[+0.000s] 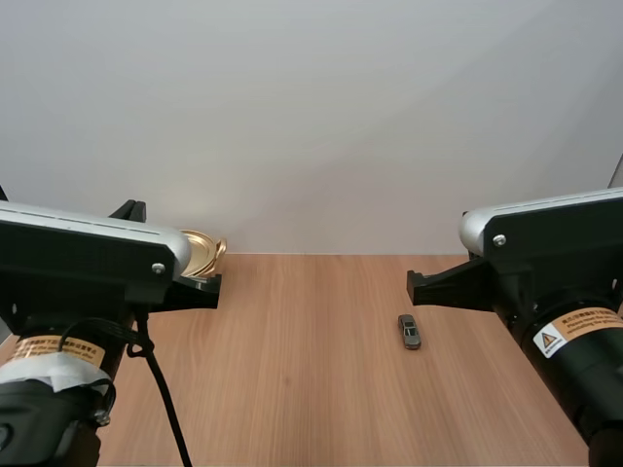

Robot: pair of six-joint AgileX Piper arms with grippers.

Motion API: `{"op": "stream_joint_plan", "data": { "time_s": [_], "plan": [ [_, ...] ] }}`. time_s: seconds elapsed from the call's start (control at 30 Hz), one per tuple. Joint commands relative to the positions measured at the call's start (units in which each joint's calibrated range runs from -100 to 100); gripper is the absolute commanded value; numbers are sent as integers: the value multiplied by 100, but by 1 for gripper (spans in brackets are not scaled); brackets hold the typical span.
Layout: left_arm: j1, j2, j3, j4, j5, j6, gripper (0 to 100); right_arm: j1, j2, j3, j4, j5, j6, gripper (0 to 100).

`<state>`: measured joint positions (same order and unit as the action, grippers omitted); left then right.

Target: Open the pot, put the car inside, and close it

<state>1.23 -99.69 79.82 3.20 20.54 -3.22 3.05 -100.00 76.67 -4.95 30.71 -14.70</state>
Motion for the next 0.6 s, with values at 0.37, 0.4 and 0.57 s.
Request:
{"op": "stream_joint_plan", "data": {
  "time_s": [0.37,0.4,0.57],
  "plan": [
    [444,2992,-2117,-34,2488,-151,0,32,0,-14,307,1420,-696,0],
    [459,3291,-2341,-75,2613,-100,0,32,0,-14,424,1452,-789,0],
    [459,4804,-3641,-510,3701,659,0,32,0,-14,495,1562,-914,0]
  ]
}}
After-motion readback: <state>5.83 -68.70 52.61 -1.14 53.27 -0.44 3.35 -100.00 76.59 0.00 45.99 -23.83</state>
